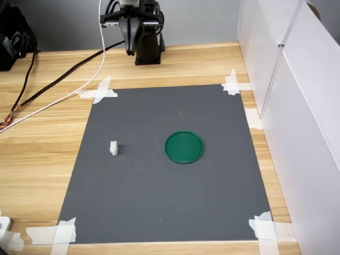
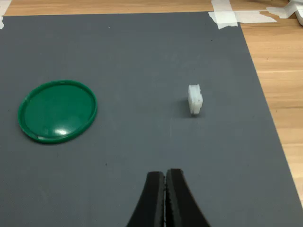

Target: Grasp a white terminal and put it in the green lid.

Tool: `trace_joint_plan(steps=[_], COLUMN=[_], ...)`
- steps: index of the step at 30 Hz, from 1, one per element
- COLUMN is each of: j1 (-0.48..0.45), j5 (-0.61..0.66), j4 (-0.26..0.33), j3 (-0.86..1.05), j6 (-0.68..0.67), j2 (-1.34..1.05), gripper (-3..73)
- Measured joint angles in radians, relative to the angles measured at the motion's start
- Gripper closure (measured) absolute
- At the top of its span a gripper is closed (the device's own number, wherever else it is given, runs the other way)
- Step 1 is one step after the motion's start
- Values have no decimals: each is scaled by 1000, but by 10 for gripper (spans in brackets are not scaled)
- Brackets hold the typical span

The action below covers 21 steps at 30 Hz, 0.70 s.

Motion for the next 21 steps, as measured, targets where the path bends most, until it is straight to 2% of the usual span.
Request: trace_joint_plan(steps=[14, 21], j1=[0, 0], j5=[2, -2], j4=[2, -23], j3=[-276, -409], j6=[0, 0], j2=[517, 746], gripper=[716, 716])
